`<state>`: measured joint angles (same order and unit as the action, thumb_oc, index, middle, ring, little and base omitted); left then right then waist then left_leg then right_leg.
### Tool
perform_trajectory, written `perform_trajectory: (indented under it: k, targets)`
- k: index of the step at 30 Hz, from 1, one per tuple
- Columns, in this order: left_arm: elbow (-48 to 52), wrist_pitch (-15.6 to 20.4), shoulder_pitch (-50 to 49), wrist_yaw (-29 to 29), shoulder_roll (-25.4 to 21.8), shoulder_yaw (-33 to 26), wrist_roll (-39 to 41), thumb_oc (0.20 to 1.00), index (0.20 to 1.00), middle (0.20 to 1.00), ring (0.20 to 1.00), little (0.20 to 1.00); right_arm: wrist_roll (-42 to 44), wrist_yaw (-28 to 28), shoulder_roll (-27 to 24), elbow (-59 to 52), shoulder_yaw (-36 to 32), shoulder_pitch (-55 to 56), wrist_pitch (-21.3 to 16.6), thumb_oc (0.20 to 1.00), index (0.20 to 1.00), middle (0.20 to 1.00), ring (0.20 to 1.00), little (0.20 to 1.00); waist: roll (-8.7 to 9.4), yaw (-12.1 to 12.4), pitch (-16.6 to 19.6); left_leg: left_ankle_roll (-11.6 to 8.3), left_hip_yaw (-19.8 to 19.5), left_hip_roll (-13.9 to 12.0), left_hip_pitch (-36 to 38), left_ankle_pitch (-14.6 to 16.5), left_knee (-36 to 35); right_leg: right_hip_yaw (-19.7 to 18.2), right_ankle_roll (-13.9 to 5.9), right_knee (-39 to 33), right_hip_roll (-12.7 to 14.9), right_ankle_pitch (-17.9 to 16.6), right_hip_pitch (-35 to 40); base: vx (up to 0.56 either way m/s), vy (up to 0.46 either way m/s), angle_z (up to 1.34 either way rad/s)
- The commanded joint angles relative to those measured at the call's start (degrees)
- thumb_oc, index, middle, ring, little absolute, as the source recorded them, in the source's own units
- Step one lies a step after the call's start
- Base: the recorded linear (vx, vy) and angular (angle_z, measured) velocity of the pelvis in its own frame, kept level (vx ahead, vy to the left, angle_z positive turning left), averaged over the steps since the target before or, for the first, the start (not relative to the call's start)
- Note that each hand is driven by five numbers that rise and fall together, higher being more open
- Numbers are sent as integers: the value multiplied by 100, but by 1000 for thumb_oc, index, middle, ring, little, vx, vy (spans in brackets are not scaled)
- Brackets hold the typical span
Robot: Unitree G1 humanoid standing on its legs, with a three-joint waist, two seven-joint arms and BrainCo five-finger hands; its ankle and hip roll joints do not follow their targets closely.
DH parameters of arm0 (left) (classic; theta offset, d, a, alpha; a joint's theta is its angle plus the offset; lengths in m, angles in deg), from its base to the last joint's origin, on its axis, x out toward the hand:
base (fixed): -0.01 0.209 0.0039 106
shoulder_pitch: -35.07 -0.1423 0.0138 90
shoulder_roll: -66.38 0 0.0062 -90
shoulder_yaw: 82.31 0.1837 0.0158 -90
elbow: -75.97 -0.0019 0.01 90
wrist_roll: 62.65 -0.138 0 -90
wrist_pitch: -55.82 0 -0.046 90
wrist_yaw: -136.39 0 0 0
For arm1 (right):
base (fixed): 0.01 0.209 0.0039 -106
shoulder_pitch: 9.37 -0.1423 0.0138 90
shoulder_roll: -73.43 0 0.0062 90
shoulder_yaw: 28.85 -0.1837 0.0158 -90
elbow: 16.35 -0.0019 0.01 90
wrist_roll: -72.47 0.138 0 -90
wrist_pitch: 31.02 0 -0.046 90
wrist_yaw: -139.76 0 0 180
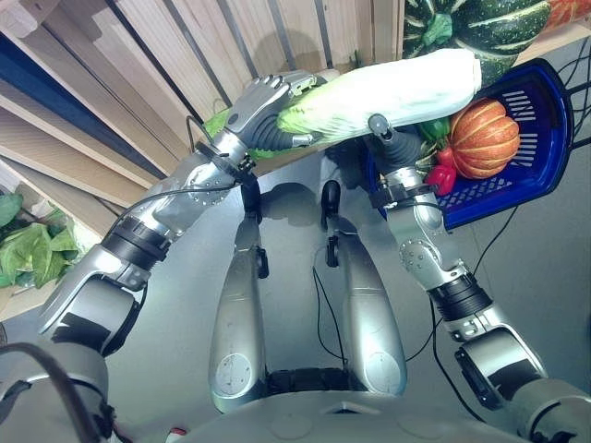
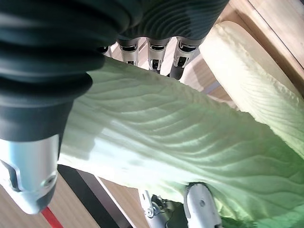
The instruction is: Pick up fruits and vegetables into the basket
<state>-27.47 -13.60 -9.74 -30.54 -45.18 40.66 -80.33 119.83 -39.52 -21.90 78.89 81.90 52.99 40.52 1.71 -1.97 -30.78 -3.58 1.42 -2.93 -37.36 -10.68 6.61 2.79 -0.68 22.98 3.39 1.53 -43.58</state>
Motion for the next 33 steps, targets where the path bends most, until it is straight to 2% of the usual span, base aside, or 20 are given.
perform_trajectory:
  k: [1,8,9,10,11,18,22,27,29,33]
  targets:
    - [790,110,131,-166,83,224,73,200,200,200,200,200,56,-170,13,-848,-81,-196,-402,200,200,200,200,200,65,-74,99,122,-7,225,19,606,336,204,-392,-858,-75,-476,535,0,0,0]
    - [744,-107,80,-276,116,207,94,200,200,200,200,200,62,-129,31,-847,-103,-194,-447,200,200,200,200,200,58,-66,99,132,-16,234,25,607,327,217,-398,-878,-62,-483,549,0,0,0]
    - [736,-142,73,-249,119,202,91,266,266,266,266,266,57,-110,33,-855,-103,-193,-450,200,200,200,200,200,57,-66,99,132,-14,234,24,604,326,216,-397,-878,-63,-485,545,0,0,0]
    - [727,-161,63,-195,122,196,73,542,542,542,542,542,71,-103,30,-856,-107,-193,-460,200,200,200,200,200,59,-65,99,134,-14,236,18,601,325,216,-396,-880,-65,-488,541,0,0,0]
    - [722,-182,44,-146,129,184,70,1000,1000,1000,1000,1000,70,-95,33,-863,-108,-188,-464,200,200,200,200,200,58,-63,99,135,-16,237,15,600,326,217,-395,-876,-66,-491,535,0,0,0]
    - [644,-428,-101,251,196,51,-73,1000,1000,1000,1000,1000,68,-99,69,-806,-126,-160,-507,200,200,200,200,200,59,-36,99,136,-39,246,12,598,320,229,-404,-888,-56,-496,537,0,0,0]
    - [580,-624,-193,887,194,-94,-269,1000,1000,1000,1000,1000,126,-57,61,-810,-159,-121,-510,200,200,200,200,200,62,-21,99,139,-56,254,31,590,298,238,-407,-900,-52,-499,550,0,0,0]
    - [484,-600,-266,1382,174,-293,-284,1000,1000,1000,1000,1000,127,-37,56,-740,-201,-96,-533,200,200,200,200,200,68,-9,99,130,-67,259,40,590,301,232,-407,-908,-51,-496,564,0,0,0]
    - [439,-527,-371,1804,188,-531,-314,1000,1000,1000,1000,1000,67,75,72,-677,-271,-39,-564,200,200,200,200,200,68,7,99,123,-79,262,58,586,284,239,-413,-932,-38,-508,579,0,0,0]
    - [349,-457,-480,2248,201,-759,-326,1000,1000,1000,1000,1000,-118,368,68,-545,-394,22,-655,200,200,200,200,200,65,4,99,120,-79,271,85,581,259,227,-410,-971,-37,-527,597,0,0,0]
